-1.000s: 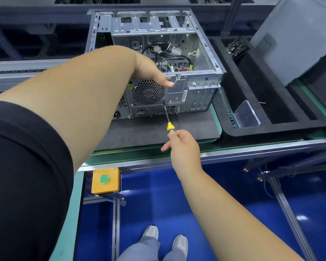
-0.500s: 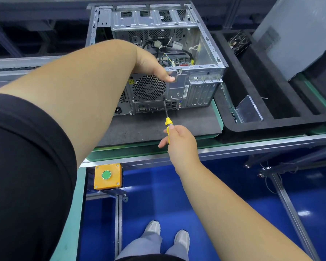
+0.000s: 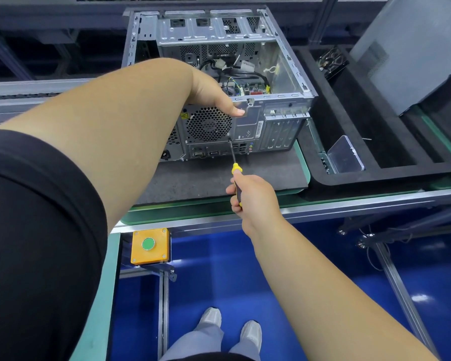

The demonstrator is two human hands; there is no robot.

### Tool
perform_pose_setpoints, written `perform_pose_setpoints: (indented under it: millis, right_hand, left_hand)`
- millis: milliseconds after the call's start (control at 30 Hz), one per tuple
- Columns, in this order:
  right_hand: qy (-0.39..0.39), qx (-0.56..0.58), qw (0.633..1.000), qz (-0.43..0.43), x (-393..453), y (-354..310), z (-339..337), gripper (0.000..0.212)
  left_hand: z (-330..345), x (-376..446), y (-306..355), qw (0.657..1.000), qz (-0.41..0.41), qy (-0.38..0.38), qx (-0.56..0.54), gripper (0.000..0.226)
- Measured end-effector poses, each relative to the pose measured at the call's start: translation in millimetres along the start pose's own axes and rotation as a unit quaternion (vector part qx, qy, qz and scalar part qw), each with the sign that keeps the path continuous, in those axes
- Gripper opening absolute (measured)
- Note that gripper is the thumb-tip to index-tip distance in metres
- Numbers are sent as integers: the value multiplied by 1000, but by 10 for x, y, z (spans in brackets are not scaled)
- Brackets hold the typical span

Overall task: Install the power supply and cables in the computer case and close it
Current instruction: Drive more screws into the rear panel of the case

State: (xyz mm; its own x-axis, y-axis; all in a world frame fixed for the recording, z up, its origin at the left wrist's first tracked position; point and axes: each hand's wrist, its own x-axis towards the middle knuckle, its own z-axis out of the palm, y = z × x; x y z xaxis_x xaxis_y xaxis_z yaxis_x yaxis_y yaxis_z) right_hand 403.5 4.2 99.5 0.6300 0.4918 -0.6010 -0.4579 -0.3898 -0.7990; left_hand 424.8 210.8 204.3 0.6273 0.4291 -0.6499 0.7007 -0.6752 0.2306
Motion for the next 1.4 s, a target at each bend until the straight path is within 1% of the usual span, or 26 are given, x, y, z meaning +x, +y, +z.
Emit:
perform_pose_setpoints:
  millis: [100, 200, 300, 367, 400, 467, 567, 600, 667, 733, 800, 867, 933, 1000, 1067, 1100, 1167, 1267, 1300, 1333, 1400]
  right_hand:
    - [3, -16, 999, 42, 52, -54, 1, 31]
    - [-10, -11, 996, 83, 83, -97, -54, 40]
    - [-50, 68, 990, 110, 91, -93, -137, 49]
    - [-66, 121, 985, 107, 86, -71, -154, 46]
    - [-63, 129, 985, 98, 78, -59, -150, 41]
    - [-36, 103, 992, 64, 68, -25, -125, 31]
    - [30, -3, 1000, -6, 105, 18, -88, 34]
    - [42, -27, 999, -8, 125, 14, -74, 35]
    - [33, -35, 998, 38, 151, -19, -47, 41]
    - [-4, 24, 995, 101, 179, -47, -45, 49]
    - [-49, 128, 981, 141, 191, -34, -75, 53]
    - [-78, 188, 966, 158, 185, -17, -113, 52]
    - [-81, 199, 965, 150, 155, -26, -119, 46]
    - [-56, 171, 976, 120, 112, -34, -92, 33]
    - [-13, 87, 993, 82, 94, -40, -72, 28]
    - [6, 51, 996, 69, 101, -48, -63, 31]
    - [25, 13, 997, 67, 114, -80, -42, 36]
    - [12, -3, 994, 109, 140, -123, -11, 42]
    - [0, 14, 992, 126, 149, -125, -18, 44]
    - [-22, 53, 987, 148, 162, -125, -42, 45]
    - [-83, 179, 958, 208, 182, -135, -122, 44]
  left_hand:
    - [-3, -3, 3, 1000, -2, 8, 8, 97]
    - [-1, -14, 3, 1000, -1, 12, -1, 92]
    - [3, -35, 12, 1000, 3, 10, -2, 88]
    - [4, -43, 19, 1000, 1, 9, -4, 87]
    - [5, -45, 23, 1000, -1, 10, -8, 86]
    - [12, -50, 25, 1000, -2, 9, -17, 84]
    - [21, -64, 31, 1000, 1, 10, -21, 84]
    - [21, -67, 32, 1000, 3, 10, -21, 84]
    - [14, -78, 30, 1000, 3, 7, -18, 85]
    - [7, -76, 23, 1000, 4, 2, -13, 85]
    - [12, -69, 11, 1000, 8, 1, -15, 86]
    - [8, -62, 1, 1000, 10, 3, -15, 91]
    - [3, -72, 4, 1000, 13, -6, -11, 106]
    - [-3, -82, 9, 1000, 13, -13, -7, 115]
    - [-12, -72, 10, 1000, 17, -13, 5, 118]
    - [-15, -68, 7, 1000, 16, -11, 8, 119]
    - [-20, -60, -4, 1000, 10, -7, 6, 122]
    - [-7, -53, -7, 1000, 11, -9, 7, 121]
    - [-6, -52, -7, 1000, 13, -11, 8, 121]
    - [-8, -47, -6, 1000, 13, -13, 8, 121]
    - [-10, -45, -3, 1000, 11, -16, 11, 122]
